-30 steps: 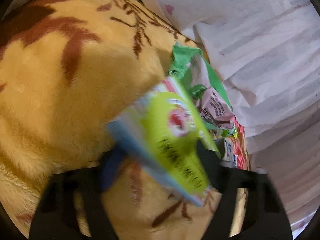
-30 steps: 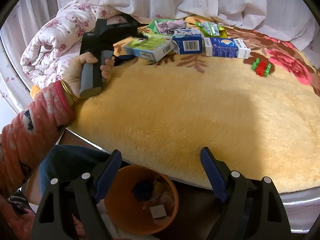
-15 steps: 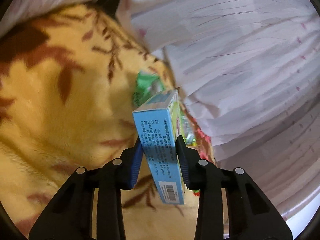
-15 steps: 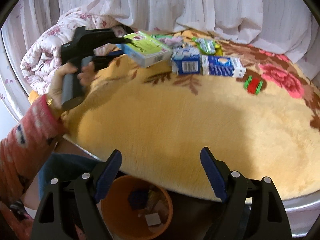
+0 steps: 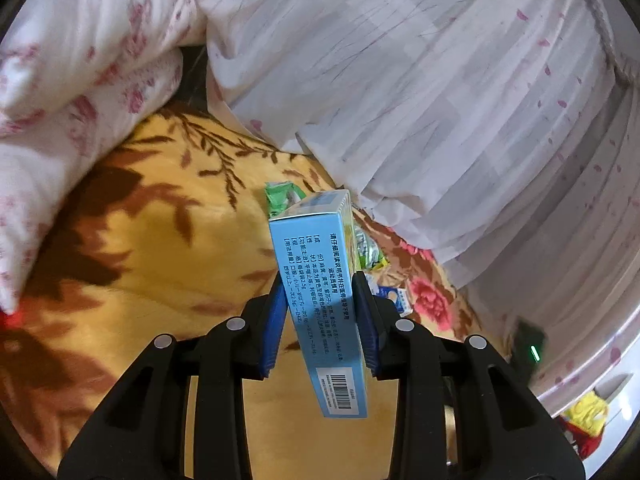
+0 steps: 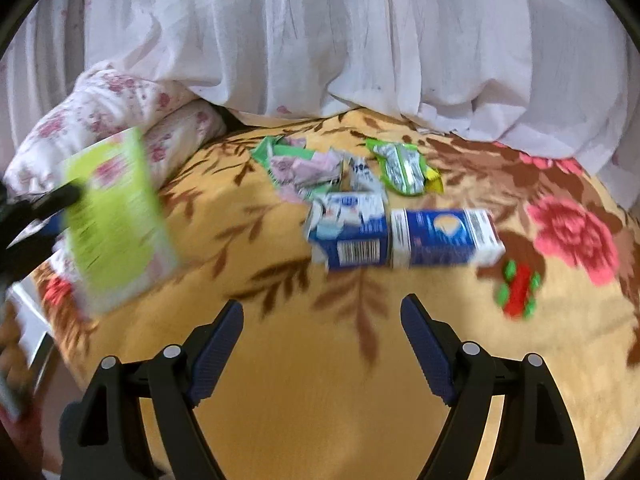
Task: Collect trash
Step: 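Lift the box with the left tool while the right tool grasps the cupcake-printed box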
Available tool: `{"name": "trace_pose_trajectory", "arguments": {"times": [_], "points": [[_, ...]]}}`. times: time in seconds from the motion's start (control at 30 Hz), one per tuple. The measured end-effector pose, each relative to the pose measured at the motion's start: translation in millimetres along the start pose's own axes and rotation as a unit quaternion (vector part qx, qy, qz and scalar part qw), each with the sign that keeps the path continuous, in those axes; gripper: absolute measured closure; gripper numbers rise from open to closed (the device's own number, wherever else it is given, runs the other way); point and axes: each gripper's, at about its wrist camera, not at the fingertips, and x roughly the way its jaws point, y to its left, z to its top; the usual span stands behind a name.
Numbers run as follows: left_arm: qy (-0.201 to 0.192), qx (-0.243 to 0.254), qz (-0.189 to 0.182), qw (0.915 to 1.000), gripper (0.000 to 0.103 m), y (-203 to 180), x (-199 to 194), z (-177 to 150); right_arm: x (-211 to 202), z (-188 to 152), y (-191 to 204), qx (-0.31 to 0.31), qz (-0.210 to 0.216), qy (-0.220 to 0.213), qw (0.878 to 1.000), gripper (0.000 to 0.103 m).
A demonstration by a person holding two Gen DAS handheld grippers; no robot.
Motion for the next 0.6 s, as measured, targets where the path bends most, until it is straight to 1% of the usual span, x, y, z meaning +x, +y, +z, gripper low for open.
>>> {"name": "trace_pose_trajectory", "arguments": {"times": [0.07,0.13,0.23,0.37,0.43,0.47,0.6], "points": [[-0.002,0.005,0.004,1.0,0.071,0.1,-8.6,-3.9,22.0,16.2,-0.2,-0.002,-0.007,0.002,1.0,0.021],[-0.004,0.009,0.009,0.9999,0.071,0.6,-14.7,-7.7,42.5,27.1,-1.5,-0.004,-0.025,0.007,1.0,0.018],[-0.004,0.012,0.009,0.9999,0.071,0.3,-21.6,-12.0,74.0,39.1,-4.4,0.0,-0.045,0.022,0.999,0.018],[0.0,0.015,0.007,0.9999,0.071,0.0,-22.5,-16.9,105.6,45.4,-7.2,-0.002,-0.072,0.049,0.996,0.018],[0.004,0.018,0.005,0.9998,0.071,-1.8,-21.5,-19.6,115.0,46.5,-7.5,-0.002,-0.079,0.064,0.995,0.026],[0.005,0.019,0.004,0.9998,0.071,-2.6,-21.2,-20.7,116.5,46.9,-8.0,-0.002,-0.084,0.067,0.994,0.032],[0.011,0.023,0.0,0.9997,0.071,-7.3,-20.7,-24.8,105.1,46.3,-6.7,0.0,-0.08,0.061,0.995,0.033]]}}
